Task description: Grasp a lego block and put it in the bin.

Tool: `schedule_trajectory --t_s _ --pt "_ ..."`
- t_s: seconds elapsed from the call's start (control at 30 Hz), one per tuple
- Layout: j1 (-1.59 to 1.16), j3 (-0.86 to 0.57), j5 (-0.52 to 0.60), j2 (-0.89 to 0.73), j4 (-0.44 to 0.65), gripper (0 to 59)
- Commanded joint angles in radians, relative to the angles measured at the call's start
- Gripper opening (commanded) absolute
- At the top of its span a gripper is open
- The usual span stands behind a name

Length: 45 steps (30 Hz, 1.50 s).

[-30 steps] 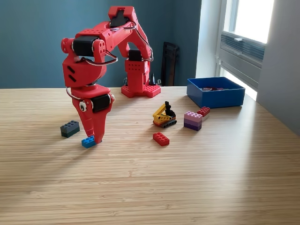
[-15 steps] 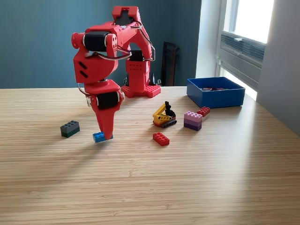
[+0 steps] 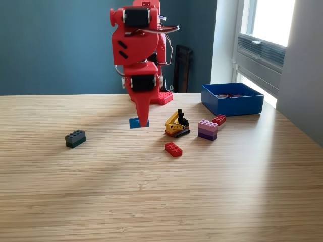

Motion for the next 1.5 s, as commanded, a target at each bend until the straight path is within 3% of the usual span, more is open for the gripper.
schedule_trajectory --t_s 0.03,0.27,0.67,0.93,1.2,1.3,1.37,1.43,1.5 --pt "-0.167 0.130 0.049 0.284 0.029 0.0" --pt "-0.502 0.314 0.156 0.457 0.032 0.0" --pt "-1.035 0.367 0.318 0.512 0.057 0.0" --pt "-1.278 0.428 0.296 0.512 0.055 0.0" --pt "-1.296 0.431 0.204 0.511 0.051 0.8" --pt "-1.299 0.433 0.160 0.511 0.049 20.6" --pt "-1.301 0.433 0.135 0.511 0.046 29.2" --pt "-1.301 0.434 0.121 0.511 0.037 32.3" --pt "-1.301 0.436 0.117 0.511 0.025 31.9"
